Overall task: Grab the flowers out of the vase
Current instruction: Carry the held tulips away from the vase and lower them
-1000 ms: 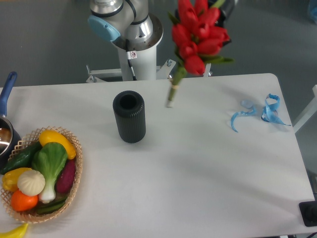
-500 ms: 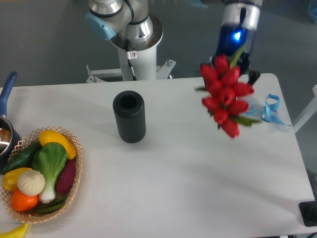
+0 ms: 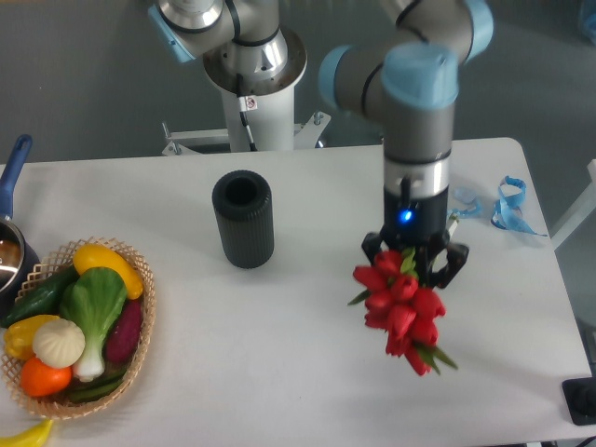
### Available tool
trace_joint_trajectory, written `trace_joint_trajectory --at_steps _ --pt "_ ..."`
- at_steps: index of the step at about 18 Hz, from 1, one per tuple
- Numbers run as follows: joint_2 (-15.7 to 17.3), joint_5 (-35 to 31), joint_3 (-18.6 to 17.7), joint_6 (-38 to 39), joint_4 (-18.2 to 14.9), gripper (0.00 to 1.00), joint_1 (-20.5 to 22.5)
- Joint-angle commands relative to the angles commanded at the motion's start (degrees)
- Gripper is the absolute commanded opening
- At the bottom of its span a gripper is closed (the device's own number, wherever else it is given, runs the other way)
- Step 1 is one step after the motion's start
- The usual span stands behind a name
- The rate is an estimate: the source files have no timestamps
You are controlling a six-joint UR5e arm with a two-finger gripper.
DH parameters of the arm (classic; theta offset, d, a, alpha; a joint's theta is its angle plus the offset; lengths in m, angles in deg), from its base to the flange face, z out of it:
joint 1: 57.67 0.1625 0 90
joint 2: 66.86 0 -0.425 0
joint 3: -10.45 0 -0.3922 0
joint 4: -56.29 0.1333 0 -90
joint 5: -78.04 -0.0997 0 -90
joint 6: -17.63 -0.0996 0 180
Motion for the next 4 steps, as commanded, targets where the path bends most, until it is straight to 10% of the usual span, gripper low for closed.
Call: trace_joint_trajectory --at_steps 4 --pt "0.09 -1.49 0.09 -2.45 -5.27 0.06 -0.09"
